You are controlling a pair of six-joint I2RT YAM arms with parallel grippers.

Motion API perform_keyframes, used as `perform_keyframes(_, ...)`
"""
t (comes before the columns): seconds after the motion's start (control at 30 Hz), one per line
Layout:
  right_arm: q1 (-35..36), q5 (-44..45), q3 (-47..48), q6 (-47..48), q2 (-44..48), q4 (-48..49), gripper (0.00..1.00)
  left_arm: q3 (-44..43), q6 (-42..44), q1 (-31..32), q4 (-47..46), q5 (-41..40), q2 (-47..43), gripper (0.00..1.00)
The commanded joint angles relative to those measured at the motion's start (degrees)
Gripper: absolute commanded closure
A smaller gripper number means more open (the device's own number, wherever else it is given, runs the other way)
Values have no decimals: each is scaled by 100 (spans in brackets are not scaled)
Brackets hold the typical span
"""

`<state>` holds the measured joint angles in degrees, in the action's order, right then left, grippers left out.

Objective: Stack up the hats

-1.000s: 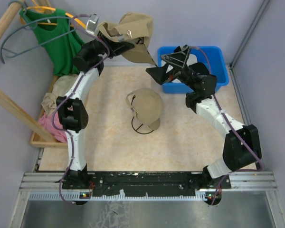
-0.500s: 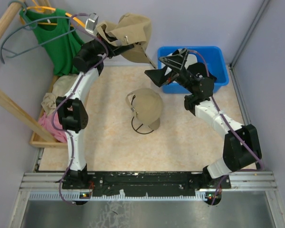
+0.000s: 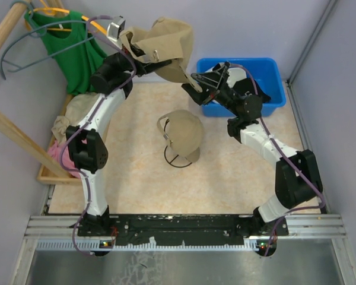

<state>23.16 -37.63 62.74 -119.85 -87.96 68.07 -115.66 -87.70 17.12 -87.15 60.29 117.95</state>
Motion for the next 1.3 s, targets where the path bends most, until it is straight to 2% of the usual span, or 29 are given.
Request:
perform_keyframes(0.0, 97, 170, 431, -1350, -30, 292, 60, 125, -182, 119, -1431, -204, -161, 100)
perform_keyframes(0.07, 101, 209, 433, -1335, -44, 292, 76, 170, -179, 156, -1398, -166, -164, 100)
perform_keyframes(0.13, 109, 220, 443, -1306, -52, 369, 87, 329, -174, 154, -1282, -145, -193, 100)
perform_keyframes(0.17, 107, 236, 430, -1299, -45, 410, 95, 469, -145, 145, -1199, -152, -235, 98)
perform_keyframes(0.2, 103, 294, 393, -1277, -31, 466, 100, 673, -96, 115, -1083, -179, -308, 91)
perform_keyframes(0.23, 101, 398, 339, -1247, 0, 536, 100, 950, -12, 70, -921, -246, -425, 82)
perform_keyframes(0.4, -119, 637, 368, -977, 63, 688, 100, 2733, 507, -332, -383, -797, -1230, 55)
perform_keyframes(0.47, -280, 601, 589, -845, 65, 627, 100, 3201, 765, -450, 62, -817, -1549, 47)
perform_keyframes(0.57, -487, 555, 985, -659, 35, 538, 100, 3764, 1157, -597, 871, -915, -1912, 28)
perform_keyframes(0.6, -540, 573, 1113, -627, 15, 527, 100, 3940, 1284, -637, 998, -931, -2019, 25)
perform_keyframes(0.73, -718, 655, 1419, -650, -34, 653, 100, 4220, 1969, -689, 2148, -788, -2340, 20)
perform_keyframes(0.83, -952, 426, 1379, -630, 40, 571, 100, 4507, 2106, -709, 2503, -639, -2496, 18)
perform_keyframes(0.9, -1203, 150, 1221, -536, 190, 401, 100, 4689, 2167, -719, 2772, -480, -2595, 18)
perform_keyframes(1.1, -1937, -1176, 803, 288, 786, -752, 100, 5190, 3185, -719, 4626, -246, -3277, 15)
perform_keyframes(1.27, -2311, -1710, 486, 662, 973, -1089, 100, 5795, 3488, -719, 5358, -298, -3856, 14)
